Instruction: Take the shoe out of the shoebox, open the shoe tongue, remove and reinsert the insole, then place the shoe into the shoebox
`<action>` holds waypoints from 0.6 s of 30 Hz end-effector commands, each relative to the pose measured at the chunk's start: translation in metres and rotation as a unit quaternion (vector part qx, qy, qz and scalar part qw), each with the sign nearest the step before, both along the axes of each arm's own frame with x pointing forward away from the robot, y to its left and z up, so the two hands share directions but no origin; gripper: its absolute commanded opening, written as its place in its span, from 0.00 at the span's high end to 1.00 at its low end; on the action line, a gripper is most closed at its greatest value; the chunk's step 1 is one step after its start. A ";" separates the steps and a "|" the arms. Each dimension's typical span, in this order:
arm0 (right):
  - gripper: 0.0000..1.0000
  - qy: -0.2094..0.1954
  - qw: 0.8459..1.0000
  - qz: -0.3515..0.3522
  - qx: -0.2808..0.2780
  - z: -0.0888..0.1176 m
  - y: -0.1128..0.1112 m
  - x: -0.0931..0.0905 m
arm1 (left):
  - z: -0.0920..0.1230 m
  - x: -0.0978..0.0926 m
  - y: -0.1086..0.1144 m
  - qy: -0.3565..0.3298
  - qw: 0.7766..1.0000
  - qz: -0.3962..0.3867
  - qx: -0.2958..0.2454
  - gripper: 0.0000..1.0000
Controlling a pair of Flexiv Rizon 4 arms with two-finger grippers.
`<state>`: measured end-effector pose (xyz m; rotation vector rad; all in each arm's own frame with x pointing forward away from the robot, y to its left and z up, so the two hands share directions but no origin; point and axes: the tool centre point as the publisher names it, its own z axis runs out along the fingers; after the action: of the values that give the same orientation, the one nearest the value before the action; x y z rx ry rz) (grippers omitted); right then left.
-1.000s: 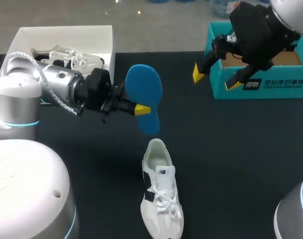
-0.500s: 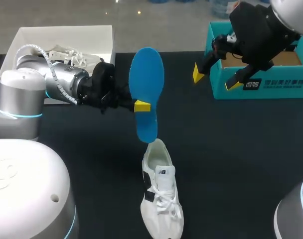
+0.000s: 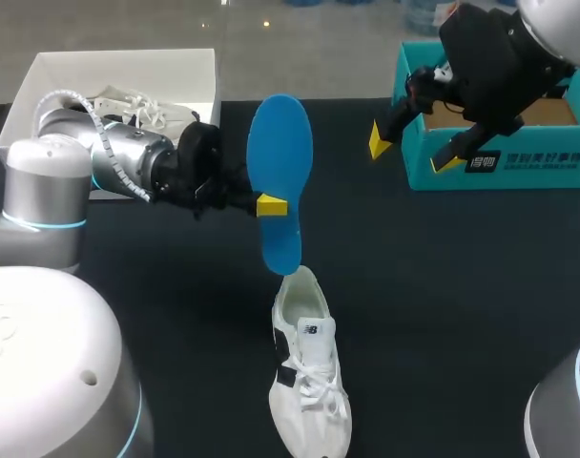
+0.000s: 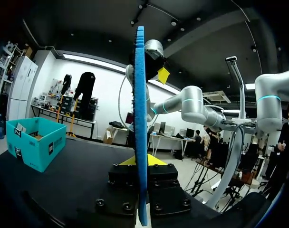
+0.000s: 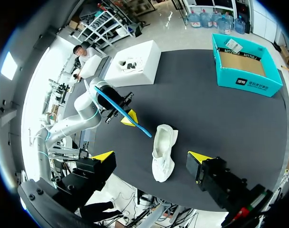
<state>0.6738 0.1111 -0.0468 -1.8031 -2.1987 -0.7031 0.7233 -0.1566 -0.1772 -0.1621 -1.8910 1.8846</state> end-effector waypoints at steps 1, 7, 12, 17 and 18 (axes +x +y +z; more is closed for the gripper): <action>0.00 0.002 1.000 0.000 -0.002 0.000 0.002 0.002 | 0.002 0.002 0.000 0.058 0.997 0.034 0.027 1.00; 0.00 0.002 1.000 0.000 -0.002 0.000 0.002 0.002 | 0.001 0.002 0.004 0.141 0.985 0.073 0.064 1.00; 0.00 0.002 1.000 0.000 -0.002 0.000 0.002 0.002 | -0.002 0.006 0.004 0.193 0.970 0.108 0.103 1.00; 0.00 0.002 1.000 0.000 -0.002 0.000 0.002 0.002 | 0.000 0.005 0.003 0.224 0.960 0.106 0.131 1.00; 0.00 0.002 1.000 0.000 -0.002 0.000 0.002 0.002 | 0.001 0.005 0.003 0.225 0.959 0.114 0.132 1.00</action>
<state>0.6738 0.1112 -0.0467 -1.8032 -2.1988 -0.7027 0.7322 -0.1546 -0.1851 0.4838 -1.8140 1.6063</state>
